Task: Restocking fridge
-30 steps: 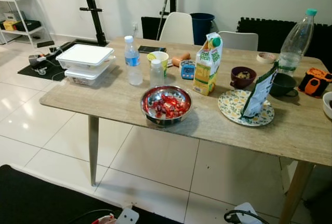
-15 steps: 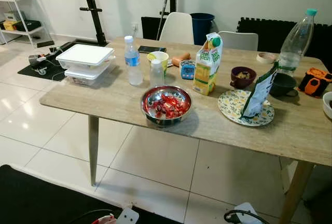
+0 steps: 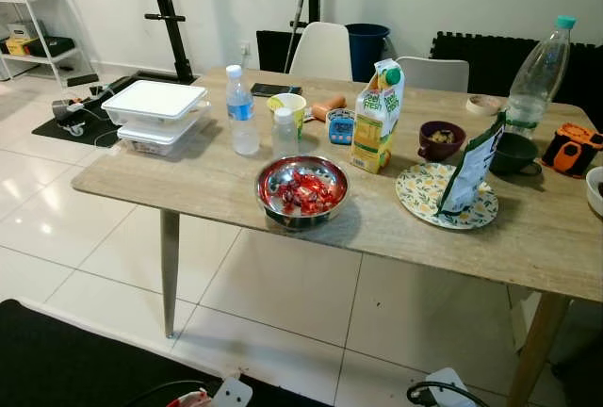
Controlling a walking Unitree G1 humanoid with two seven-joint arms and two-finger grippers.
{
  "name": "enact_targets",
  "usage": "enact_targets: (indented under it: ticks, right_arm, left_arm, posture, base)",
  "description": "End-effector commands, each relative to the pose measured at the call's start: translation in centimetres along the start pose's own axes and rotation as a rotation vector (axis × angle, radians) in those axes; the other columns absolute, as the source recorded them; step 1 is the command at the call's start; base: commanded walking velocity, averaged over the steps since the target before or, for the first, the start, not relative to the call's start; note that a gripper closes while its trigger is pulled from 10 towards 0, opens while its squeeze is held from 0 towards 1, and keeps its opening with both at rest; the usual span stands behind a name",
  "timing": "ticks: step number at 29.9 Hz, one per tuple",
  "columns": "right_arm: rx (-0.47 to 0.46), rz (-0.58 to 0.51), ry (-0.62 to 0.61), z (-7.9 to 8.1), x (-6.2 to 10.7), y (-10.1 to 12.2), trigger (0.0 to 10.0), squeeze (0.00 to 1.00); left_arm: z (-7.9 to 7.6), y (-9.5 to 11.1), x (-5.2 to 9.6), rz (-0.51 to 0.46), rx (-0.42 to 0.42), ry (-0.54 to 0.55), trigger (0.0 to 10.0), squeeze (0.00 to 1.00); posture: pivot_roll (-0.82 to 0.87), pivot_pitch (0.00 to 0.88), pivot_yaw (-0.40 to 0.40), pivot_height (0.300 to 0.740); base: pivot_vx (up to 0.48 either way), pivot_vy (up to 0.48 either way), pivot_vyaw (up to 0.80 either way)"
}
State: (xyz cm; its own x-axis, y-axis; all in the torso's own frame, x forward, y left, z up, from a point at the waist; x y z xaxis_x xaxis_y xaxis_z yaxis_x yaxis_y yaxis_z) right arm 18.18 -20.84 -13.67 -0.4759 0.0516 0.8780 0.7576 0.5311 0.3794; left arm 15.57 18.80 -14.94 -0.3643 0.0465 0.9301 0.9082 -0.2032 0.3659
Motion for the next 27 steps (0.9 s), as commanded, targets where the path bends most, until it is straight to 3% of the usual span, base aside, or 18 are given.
enact_targets:
  ticks: [1, 27]
  right_arm:
    - [0.01, 0.016, 0.001, -0.06, 0.03, -0.35, 10.0, 0.0]
    - [0.012, 0.017, 0.003, -0.05, 0.04, -0.43, 10.0, 0.0]
  left_arm:
    - [-0.31, -0.53, -0.01, 0.016, -0.014, -0.005, 10.0, 0.0]
    - [-0.39, -0.5, -0.03, 0.015, -0.008, -0.007, 10.0, 0.0]
  posture:
    - [-0.07, 0.0, -0.005, 0.74]
    - [-0.07, 0.0, -0.008, 0.74]
  base:
    - [0.0, 0.0, 0.0]
    - [0.0, 0.0, 0.0]
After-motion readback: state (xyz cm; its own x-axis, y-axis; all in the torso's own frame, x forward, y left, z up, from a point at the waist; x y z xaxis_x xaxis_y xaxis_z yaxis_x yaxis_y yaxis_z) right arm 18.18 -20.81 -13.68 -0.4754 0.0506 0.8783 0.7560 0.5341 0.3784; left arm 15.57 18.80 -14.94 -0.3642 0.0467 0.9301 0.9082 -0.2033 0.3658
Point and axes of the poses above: a point about 5 cm out from each wrist's last joint towards the gripper, its own x axis pointing back from the gripper into the wrist, its own y axis along the axis of the wrist's last joint, z = x × y, the point moved 5 cm from there along -x, pointing out of the wrist towards the gripper, and after that the axes turned 11 degrees about x, right-handed, at the moved point
